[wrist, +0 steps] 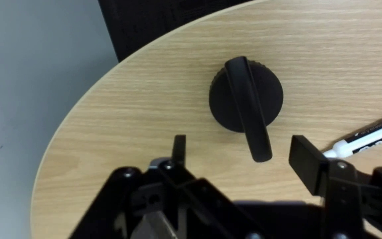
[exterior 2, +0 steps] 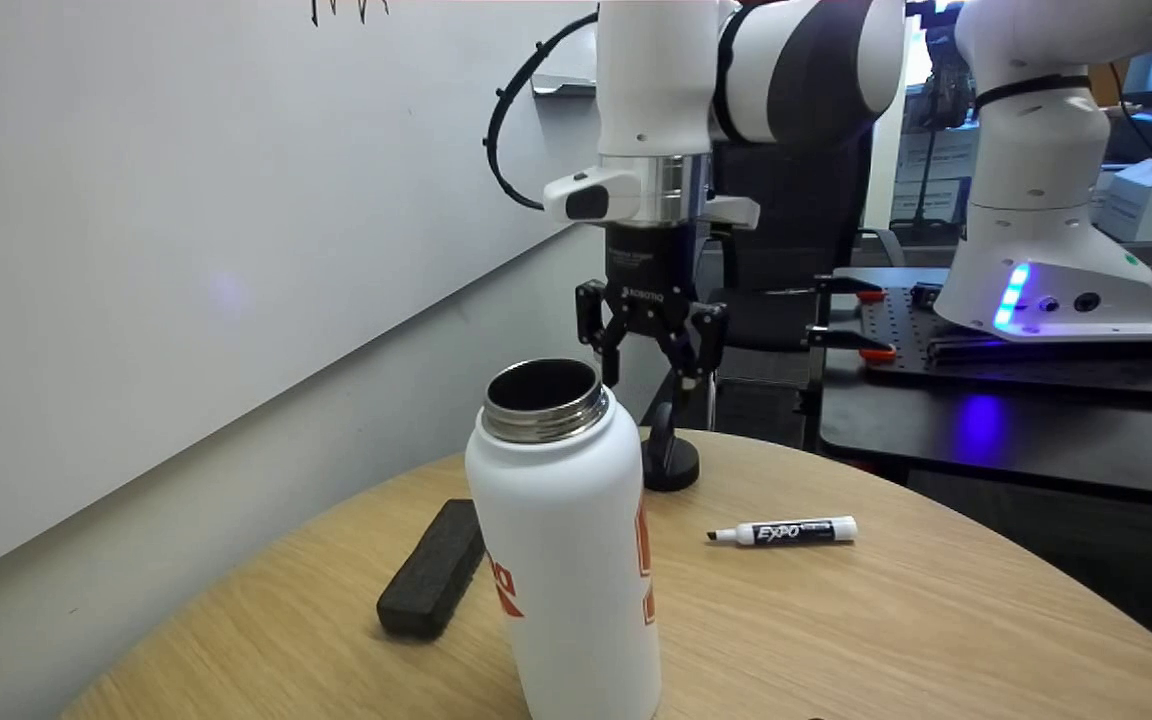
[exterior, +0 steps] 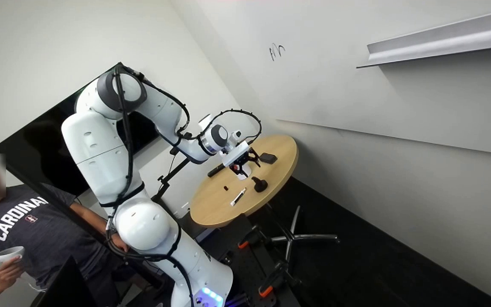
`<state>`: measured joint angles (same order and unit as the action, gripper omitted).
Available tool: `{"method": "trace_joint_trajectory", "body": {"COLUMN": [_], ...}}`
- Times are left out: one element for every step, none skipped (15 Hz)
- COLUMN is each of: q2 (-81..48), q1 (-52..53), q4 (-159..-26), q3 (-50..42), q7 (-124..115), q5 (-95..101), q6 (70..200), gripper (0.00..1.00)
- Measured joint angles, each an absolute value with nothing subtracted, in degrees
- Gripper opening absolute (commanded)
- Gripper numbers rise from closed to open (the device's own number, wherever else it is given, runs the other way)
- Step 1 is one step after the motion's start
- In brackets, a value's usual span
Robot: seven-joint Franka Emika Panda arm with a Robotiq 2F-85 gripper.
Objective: Take the lid on the bottle and put it on the table
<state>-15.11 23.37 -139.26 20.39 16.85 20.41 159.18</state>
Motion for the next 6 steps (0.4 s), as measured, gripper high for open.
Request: {"method": "trace_joint_trajectory", "body": {"q2": [-13.0, -10.7, -8.2, -5.6, -3.2, -0.9], "q1": [23.4, 23.4, 23.3, 23.1, 23.1, 23.1], "q4": [-139.8, -140.5, -141.3, -142.1, -142.8, -143.4], "q3": [20.5, 20.6, 21.1, 21.6, 22.1, 22.5], "q7": [16.8, 16.8, 17.3, 18.0, 19.2, 20.8], "q5": [20.5, 20.5, 20.2, 19.6, 18.8, 17.6], "q6": [158.8, 158.1, 157.0, 155.7, 154.2, 152.6], "gripper": [1.00, 1.00, 1.00, 1.00, 1.00, 1.00]}}
